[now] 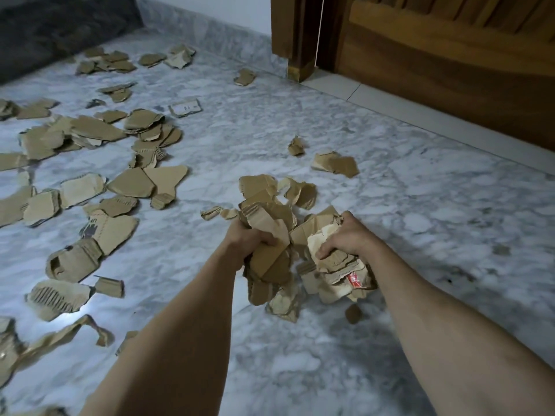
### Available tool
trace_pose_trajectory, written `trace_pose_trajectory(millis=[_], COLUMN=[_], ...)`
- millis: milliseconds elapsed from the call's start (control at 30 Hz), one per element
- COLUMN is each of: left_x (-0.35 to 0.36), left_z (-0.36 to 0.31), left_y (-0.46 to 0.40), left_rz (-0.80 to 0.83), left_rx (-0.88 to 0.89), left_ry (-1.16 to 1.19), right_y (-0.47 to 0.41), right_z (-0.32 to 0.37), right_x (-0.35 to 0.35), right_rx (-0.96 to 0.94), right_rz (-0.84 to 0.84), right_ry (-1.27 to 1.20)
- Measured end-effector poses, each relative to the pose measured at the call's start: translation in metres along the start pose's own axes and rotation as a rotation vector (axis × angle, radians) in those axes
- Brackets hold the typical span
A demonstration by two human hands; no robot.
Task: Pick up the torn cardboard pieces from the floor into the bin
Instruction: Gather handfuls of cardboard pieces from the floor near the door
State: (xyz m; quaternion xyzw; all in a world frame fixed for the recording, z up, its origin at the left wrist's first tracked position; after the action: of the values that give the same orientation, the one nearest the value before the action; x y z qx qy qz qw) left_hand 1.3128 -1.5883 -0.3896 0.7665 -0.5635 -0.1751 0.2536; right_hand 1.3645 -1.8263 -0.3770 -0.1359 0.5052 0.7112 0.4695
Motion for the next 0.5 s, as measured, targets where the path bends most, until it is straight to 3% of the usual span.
trace_pose_trajectory(millis=[500], left_x=[0.044], left_z=[-0.027], left_y=[0.014], left_rz=[0.127], left_rx=[0.003], left_ry=[0.188], right_y=[0.010], right_z=[-0.021], right_x=[-0.049], right_rx=[0.065], right_rz=[-0.128], right_ry=[-0.568])
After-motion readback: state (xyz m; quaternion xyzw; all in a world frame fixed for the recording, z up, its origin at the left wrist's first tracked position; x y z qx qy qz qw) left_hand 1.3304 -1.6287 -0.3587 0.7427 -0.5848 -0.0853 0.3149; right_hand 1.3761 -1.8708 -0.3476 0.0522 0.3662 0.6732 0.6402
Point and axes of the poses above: each hand's wrist, its own y-axis away from the middle knuckle, its own x-axis out of the palm, z = x × y, the point moved 6 cm from there along -y, towards the middle knuckle, and after that the axes turned 11 degrees about y, right-handed, at the moved point
